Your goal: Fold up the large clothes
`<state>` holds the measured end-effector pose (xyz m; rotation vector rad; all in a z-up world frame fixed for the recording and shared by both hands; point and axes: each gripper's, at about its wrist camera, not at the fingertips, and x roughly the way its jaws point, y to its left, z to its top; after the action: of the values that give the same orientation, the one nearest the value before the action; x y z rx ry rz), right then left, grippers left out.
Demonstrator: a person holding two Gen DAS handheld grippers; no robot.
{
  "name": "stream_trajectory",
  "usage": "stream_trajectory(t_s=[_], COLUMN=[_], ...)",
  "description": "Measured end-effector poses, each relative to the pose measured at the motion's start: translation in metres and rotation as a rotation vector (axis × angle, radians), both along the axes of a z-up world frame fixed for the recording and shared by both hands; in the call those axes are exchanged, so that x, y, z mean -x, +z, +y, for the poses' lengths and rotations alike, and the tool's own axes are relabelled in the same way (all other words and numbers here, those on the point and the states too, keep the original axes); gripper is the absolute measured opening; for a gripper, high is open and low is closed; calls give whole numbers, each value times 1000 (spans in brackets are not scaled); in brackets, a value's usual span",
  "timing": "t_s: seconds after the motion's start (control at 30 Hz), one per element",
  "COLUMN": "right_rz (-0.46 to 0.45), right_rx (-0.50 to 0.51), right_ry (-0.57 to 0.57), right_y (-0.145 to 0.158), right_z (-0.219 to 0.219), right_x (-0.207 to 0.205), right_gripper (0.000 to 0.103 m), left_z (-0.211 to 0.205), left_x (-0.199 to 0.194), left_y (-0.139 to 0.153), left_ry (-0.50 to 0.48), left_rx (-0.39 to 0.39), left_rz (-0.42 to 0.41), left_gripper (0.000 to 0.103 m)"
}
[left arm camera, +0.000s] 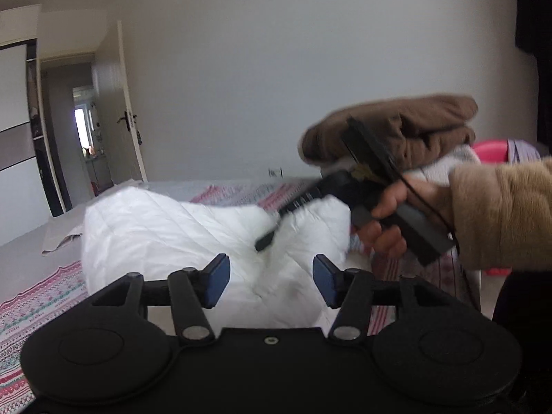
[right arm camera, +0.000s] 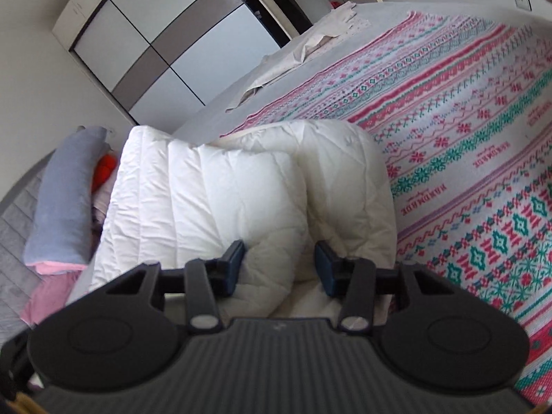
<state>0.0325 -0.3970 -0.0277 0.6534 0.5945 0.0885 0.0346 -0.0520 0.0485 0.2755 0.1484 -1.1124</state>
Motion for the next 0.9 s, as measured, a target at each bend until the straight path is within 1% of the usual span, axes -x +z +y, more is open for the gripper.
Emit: stream_trajectory(t_s=[0.07,0.1,0.13,0.2,0.27,0.37,0.4,0.43,0.5,0.53,0.6,0.67,0.7,0.73,0.77,0.83,0.87,0.9], right_rz=[-17,-22,-25,-27,-26,-48,-59,-80,-157,-198,-280,-321,-325,-324,-313,-246,-192,-149], right_rx=[-29,-33,-33,-28,-13,14,36,70,125,131,96,30,12,17,57,172,225,242], right_ry=[12,19,23,18,10,-24,-49,-84,-157,-187,-212,-209,-204,-201,-217,-301,-358,-404], right_y=[0,0,2,7,14,30,37,46,66,76,89,91,89,86,81,70,60,50], right_z=[-5,-6,-6,-5,-3,0,1,4,14,20,36,51,59,65,71,76,74,69], right_x=[5,6,7,9,10,18,22,28,40,45,48,38,29,19,9,-4,-7,-8], right_gripper=[43,43,43,44,46,47,47,48,48,49,49,50,50,50,50,50,50,49], left_z=[6,5,1,-11,-26,-36,-40,-46,-58,-62,-67,-68,-65,-64,-62,-58,-55,-52], left_x=[-20,-35,-47,-71,-85,-73,-68,-66,-58,-54,-49,-46,-47,-46,-45,-47,-50,-54], left_y=[13,17,17,10,-10,-38,-44,-47,-47,-47,-50,-53,-53,-53,-53,-50,-46,-40], left_ry=[66,116,157,220,257,287,295,308,325,327,336,343,346,346,344,339,328,312], left_rx=[73,89,88,50,2,24,28,14,-21,-33,-54,-59,-58,-57,-58,-60,-51,-36], left_rz=[32,46,61,105,135,100,89,72,15,-6,-44,-57,-57,-55,-53,-37,-8,25], left_gripper=[53,53,53,52,51,51,51,51,51,51,51,51,51,51,51,51,52,52])
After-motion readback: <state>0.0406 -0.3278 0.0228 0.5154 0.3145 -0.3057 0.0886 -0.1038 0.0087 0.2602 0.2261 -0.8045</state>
